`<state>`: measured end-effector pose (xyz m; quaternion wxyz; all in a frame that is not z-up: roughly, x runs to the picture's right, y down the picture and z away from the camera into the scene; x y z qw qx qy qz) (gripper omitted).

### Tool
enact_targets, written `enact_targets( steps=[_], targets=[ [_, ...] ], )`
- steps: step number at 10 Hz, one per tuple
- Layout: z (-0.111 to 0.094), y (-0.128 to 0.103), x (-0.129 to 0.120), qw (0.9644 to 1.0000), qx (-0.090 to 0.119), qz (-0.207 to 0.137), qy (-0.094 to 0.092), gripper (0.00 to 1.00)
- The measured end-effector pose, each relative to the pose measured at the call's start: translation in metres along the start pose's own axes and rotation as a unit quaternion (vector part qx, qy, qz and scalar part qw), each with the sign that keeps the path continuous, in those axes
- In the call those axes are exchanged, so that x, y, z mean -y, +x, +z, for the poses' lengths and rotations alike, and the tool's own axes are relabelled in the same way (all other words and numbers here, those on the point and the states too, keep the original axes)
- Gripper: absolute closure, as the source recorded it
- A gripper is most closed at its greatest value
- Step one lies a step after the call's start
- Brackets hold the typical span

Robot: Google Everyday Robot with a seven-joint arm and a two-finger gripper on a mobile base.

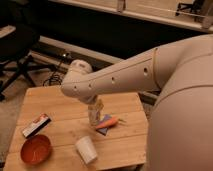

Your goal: Stand the bottle upright

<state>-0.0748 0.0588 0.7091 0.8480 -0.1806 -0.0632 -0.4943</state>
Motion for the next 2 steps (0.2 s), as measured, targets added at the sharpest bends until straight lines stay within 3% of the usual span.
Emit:
enact_targets(
  steps=[2],
  targets=[
    [-0.0005, 0.0007, -0.001, 1.0, 0.003, 0.001, 0.002, 0.2]
  ],
)
